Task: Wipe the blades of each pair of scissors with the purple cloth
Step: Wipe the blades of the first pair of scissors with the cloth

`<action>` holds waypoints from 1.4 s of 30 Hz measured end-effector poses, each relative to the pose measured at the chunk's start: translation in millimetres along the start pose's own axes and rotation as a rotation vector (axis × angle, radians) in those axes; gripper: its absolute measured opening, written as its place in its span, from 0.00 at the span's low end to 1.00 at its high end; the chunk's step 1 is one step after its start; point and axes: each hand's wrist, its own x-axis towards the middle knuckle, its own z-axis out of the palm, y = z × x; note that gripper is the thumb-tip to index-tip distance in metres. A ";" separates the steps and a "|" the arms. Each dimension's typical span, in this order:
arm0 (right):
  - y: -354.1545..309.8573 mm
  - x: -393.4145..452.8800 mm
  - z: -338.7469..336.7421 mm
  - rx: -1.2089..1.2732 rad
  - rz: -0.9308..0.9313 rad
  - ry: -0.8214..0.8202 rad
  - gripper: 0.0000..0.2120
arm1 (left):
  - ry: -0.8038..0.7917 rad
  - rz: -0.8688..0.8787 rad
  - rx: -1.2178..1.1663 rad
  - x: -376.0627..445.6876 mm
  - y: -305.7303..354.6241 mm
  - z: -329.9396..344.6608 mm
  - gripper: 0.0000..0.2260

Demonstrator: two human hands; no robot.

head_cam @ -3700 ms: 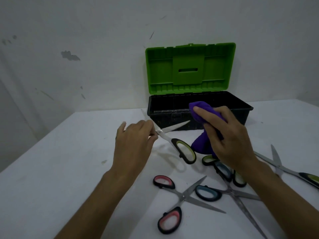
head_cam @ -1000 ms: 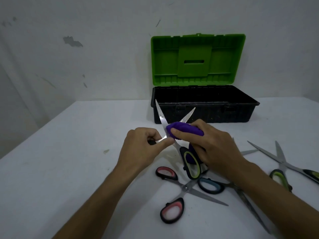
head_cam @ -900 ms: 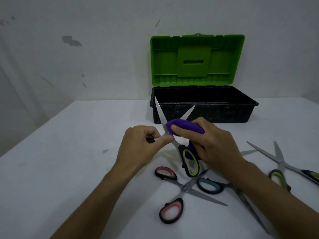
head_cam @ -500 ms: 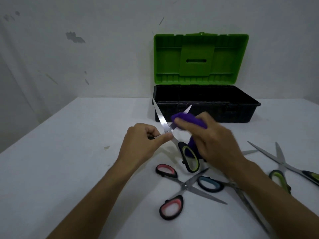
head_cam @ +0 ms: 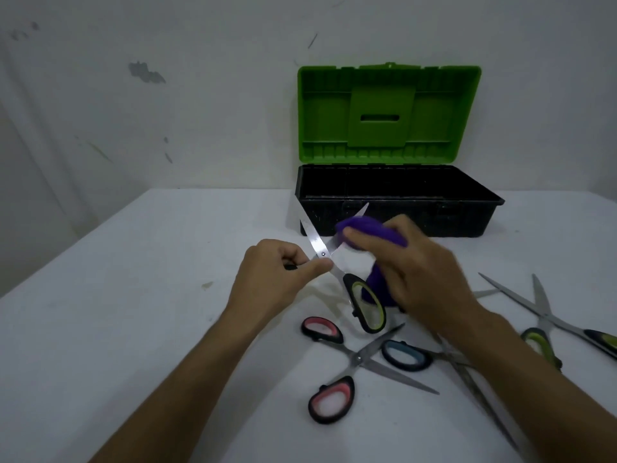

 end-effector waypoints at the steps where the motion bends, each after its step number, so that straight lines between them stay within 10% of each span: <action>1: -4.9 -1.0 3.8 0.016 -0.064 -0.050 0.23 | 0.001 0.012 -0.001 -0.5 0.9 -0.2 0.17; 8: 6.7 3.7 0.9 0.059 -0.075 0.109 0.23 | 0.069 0.212 0.032 -4.8 9.1 0.2 0.16; 14: 23.7 5.8 -2.7 0.010 0.224 0.192 0.22 | 0.016 0.076 0.029 -5.0 -0.5 -0.1 0.17; 23: -13.7 4.5 -0.1 0.115 0.083 0.100 0.20 | 0.027 0.023 0.077 -8.1 3.2 4.0 0.17; 31: 9.1 8.6 -18.3 0.055 0.312 0.384 0.15 | -0.010 0.027 0.019 -9.8 6.4 7.2 0.18; 42: -0.2 4.1 9.7 0.017 -0.057 0.136 0.20 | 0.081 0.059 0.104 -10.5 5.0 13.9 0.18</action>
